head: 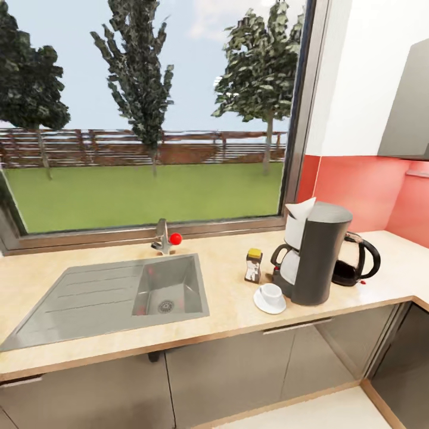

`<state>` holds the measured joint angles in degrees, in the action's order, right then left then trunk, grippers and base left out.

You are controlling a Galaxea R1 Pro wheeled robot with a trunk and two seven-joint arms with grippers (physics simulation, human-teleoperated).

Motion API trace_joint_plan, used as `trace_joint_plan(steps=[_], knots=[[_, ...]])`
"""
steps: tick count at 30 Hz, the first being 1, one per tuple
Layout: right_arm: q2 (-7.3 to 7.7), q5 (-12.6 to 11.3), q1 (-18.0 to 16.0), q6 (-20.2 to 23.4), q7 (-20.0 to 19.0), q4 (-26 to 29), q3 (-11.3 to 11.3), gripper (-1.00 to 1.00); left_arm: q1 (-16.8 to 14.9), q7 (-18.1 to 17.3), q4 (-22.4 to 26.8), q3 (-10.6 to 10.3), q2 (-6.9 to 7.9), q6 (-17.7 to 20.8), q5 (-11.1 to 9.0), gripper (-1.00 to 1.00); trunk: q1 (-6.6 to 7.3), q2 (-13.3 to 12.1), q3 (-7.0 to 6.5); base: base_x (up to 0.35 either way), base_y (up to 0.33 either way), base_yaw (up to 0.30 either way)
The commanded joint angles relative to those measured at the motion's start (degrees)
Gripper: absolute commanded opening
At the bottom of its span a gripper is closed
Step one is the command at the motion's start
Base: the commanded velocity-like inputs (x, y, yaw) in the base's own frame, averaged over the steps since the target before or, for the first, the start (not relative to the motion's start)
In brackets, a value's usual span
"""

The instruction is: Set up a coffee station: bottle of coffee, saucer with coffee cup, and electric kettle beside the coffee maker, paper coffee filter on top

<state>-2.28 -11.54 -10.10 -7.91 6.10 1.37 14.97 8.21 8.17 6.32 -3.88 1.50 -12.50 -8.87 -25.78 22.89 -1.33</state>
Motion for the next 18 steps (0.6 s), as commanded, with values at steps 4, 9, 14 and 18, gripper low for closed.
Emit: trace_joint_plan(steps=[4, 9, 14, 18], knots=[[-0.07, 0.67, 0.05, 3.09, -1.38, -0.05, 0.45, 1.00, 0.05, 0.18, 0.10, -0.43, -0.02, -0.07, -0.53, 1.00, 0.00, 0.03, 0.00, -0.199, -0.191, 0.280], [-0.01, 0.85, 0.07, 4.55, -5.24, -0.05, 0.35, 1.00, 0.05, 0.26, -0.03, -0.47, 0.03, 0.31, -0.56, 1.00, 0.00, 0.03, 0.00, -0.212, -0.194, 0.280], [-0.03, 0.85, 0.08, 7.30, -5.23, 0.01, 0.40, 1.00, 0.08, 0.34, -0.12, -0.60, 0.08, 0.53, -0.53, 1.00, 0.00, 0.03, 0.00, -0.194, -0.211, 0.277], [-0.01, 0.74, 0.08, 7.25, -5.22, 0.03, 0.26, 1.00, 0.07, 0.35, -0.09, -0.54, 0.09, 0.49, -0.56, 1.00, 0.00, 0.03, 0.00, -0.124, -0.110, 0.177]])
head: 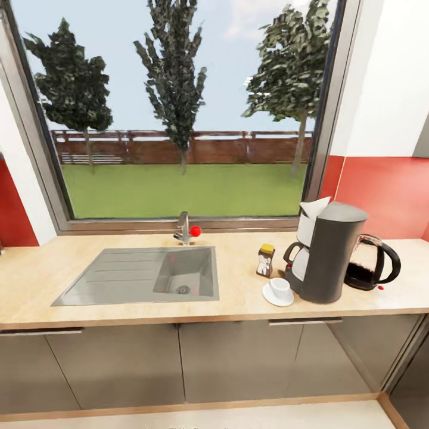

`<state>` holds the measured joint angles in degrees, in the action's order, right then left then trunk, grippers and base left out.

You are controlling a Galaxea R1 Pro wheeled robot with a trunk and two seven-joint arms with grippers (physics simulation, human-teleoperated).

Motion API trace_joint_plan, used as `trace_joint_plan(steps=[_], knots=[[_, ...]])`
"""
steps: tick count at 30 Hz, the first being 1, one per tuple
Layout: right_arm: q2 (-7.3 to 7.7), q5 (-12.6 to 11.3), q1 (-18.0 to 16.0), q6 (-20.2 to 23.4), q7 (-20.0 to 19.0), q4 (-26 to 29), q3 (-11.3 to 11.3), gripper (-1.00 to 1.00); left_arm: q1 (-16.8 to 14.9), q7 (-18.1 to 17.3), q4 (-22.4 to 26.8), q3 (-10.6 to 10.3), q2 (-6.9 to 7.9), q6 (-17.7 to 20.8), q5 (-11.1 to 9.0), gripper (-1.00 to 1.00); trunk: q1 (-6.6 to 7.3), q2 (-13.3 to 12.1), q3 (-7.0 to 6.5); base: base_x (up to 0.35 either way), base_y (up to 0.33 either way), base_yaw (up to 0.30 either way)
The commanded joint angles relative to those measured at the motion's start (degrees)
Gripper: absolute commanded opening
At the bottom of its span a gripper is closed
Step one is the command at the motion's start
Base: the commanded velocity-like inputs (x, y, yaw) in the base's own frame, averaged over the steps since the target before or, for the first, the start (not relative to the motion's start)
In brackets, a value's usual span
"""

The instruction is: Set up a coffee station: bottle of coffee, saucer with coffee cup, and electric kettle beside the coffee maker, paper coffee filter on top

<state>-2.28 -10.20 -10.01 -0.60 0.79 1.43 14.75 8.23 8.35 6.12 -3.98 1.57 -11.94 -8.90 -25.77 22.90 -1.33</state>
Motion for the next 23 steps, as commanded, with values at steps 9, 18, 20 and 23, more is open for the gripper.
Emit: trace_joint_plan(steps=[9, 18, 20, 23], knots=[[0.09, -0.72, -0.01, -0.43, 0.08, 0.37, 0.31, 1.00, 0.03, 0.24, 0.15, 0.06, 0.14, 0.02, -1.10, 1.00, -0.01, 0.02, 0.00, -0.011, -0.008, 0.016], [0.09, -0.73, -0.01, -0.44, 0.08, 0.42, 0.37, 1.00, 0.03, 0.18, 0.14, -0.04, 0.09, 0.05, -1.07, 1.00, -0.01, 0.02, 0.00, 0.000, 0.000, 0.000], [0.09, -0.71, -0.01, -0.45, 0.08, 0.42, 0.37, 1.00, 0.03, 0.18, 0.13, 0.06, 0.07, 0.10, -1.05, 1.00, -0.01, 0.02, 0.00, 0.000, 0.000, 0.000], [0.09, -0.70, -0.01, -0.42, 0.08, 0.42, 0.44, 1.00, 0.03, 0.10, 0.12, 0.10, 0.02, 0.08, -1.03, 1.00, -0.01, 0.02, 0.00, 0.000, 0.000, 0.000]])
